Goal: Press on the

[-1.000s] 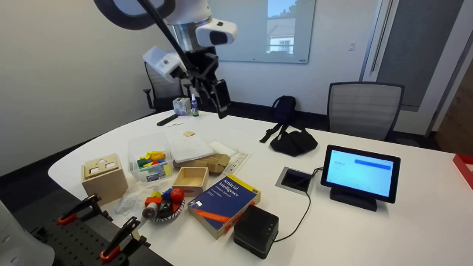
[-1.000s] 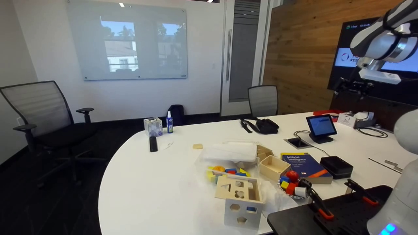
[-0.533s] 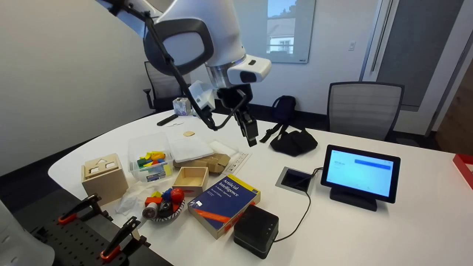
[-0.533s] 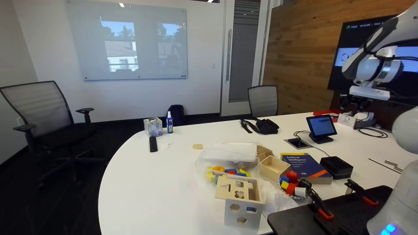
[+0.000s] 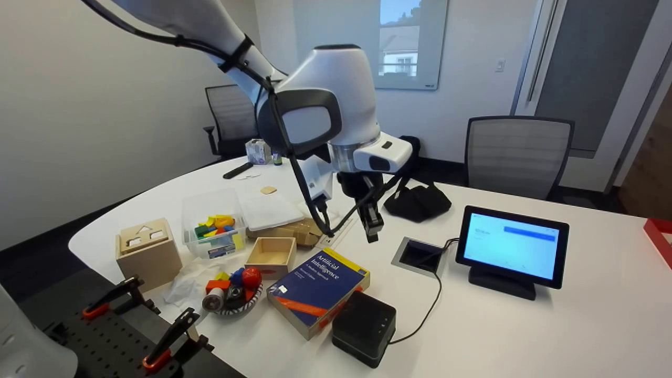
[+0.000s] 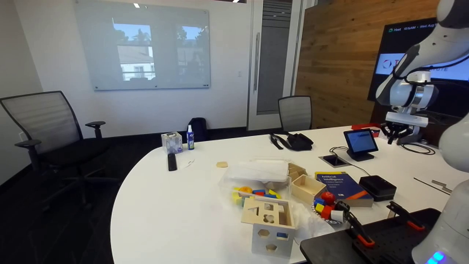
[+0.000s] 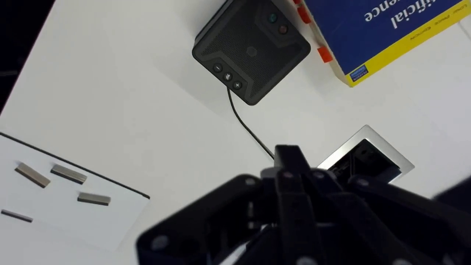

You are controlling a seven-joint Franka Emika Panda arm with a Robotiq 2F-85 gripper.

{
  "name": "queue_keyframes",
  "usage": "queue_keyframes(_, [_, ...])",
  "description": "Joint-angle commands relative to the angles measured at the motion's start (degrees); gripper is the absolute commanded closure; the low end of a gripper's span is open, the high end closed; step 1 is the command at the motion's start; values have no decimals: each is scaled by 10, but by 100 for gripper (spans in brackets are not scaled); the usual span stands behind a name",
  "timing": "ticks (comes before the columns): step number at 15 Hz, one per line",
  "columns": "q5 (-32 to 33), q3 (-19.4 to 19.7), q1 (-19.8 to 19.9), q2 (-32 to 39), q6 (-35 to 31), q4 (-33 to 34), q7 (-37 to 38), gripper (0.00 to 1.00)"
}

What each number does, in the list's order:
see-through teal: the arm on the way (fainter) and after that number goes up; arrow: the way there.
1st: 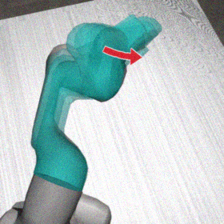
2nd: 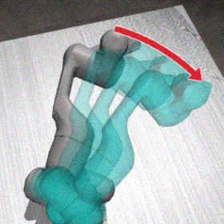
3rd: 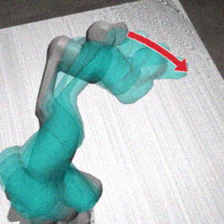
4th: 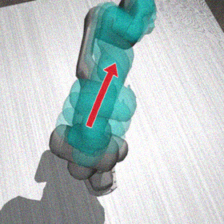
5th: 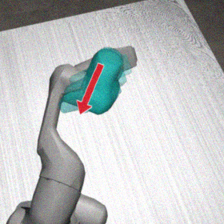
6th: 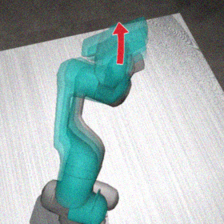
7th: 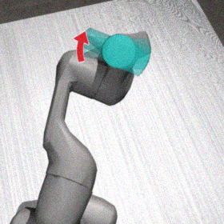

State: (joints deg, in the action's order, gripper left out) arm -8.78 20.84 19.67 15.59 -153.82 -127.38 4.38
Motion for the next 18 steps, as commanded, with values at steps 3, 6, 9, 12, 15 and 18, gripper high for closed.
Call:
queue_keyframes(3, [-30,-19,40,72,0,33,-10,100])
queue_keyframes(6, [-55,-40,70,105,1,46,-32,100])
queue_keyframes(9, [-71,-59,95,135,4,60,-48,100])
queue_keyframes(12, [-76,-68,112,170,6,80,-50,100])
queue_keyframes(15, [-66,-65,117,203,5,98,-43,100])
queue_keyframes(18, [-63,-64,123,233,5,117,-38,100])
